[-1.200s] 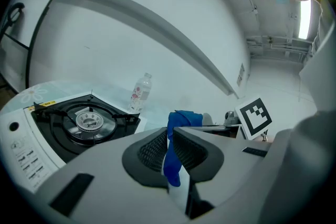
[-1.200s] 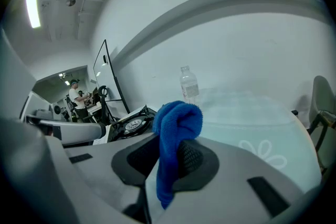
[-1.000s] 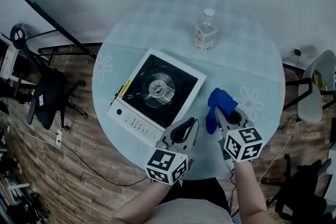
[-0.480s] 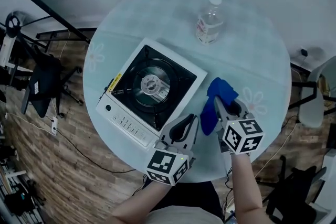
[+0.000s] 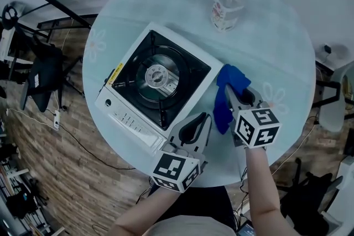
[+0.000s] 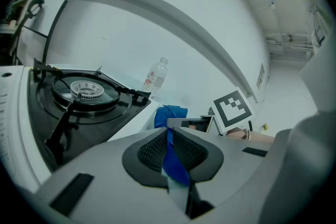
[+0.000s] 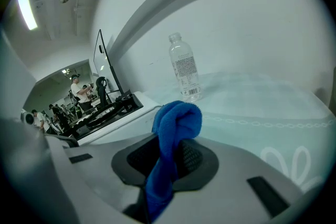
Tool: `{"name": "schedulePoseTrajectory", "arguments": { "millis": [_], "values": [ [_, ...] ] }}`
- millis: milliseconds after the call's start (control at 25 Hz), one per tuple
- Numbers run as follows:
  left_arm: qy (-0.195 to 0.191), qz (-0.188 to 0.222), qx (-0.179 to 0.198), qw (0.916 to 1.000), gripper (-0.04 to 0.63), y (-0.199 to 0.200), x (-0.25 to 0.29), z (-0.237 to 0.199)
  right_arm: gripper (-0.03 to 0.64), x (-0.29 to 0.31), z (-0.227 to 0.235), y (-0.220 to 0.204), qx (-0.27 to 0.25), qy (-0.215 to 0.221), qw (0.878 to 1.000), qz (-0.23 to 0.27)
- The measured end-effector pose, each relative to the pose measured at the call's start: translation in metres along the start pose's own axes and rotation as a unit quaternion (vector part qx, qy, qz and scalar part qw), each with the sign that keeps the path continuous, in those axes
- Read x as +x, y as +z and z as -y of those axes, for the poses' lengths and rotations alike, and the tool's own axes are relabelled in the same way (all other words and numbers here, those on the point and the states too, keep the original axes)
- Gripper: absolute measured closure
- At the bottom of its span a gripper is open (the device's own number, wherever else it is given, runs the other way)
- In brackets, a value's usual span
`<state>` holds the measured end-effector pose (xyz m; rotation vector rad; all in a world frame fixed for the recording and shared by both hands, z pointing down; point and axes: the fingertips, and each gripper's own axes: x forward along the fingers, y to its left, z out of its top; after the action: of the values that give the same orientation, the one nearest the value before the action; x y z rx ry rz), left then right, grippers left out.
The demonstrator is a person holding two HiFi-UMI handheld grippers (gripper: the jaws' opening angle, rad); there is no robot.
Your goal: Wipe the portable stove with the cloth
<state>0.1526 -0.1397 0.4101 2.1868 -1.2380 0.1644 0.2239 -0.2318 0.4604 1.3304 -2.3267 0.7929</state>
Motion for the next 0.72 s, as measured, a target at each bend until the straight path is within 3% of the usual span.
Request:
{"name": "schedulePoseTrajectory", "arguments": {
  "millis": [320, 720],
  "values": [
    [0.008, 0.008, -0.005, 0.9999, 0.546, -0.001, -0.004, -0.004, 0.538, 0.012, -0.003, -0.003, -0.001, 0.009, 1.0, 0.0],
    [-0.012, -0.002, 0.001, 0.9999, 0.546, -0.01, -0.007, 0.003, 0.538, 0.014, -0.013, 0.0, -0.014, 0.01, 1.0, 0.007]
  ]
}}
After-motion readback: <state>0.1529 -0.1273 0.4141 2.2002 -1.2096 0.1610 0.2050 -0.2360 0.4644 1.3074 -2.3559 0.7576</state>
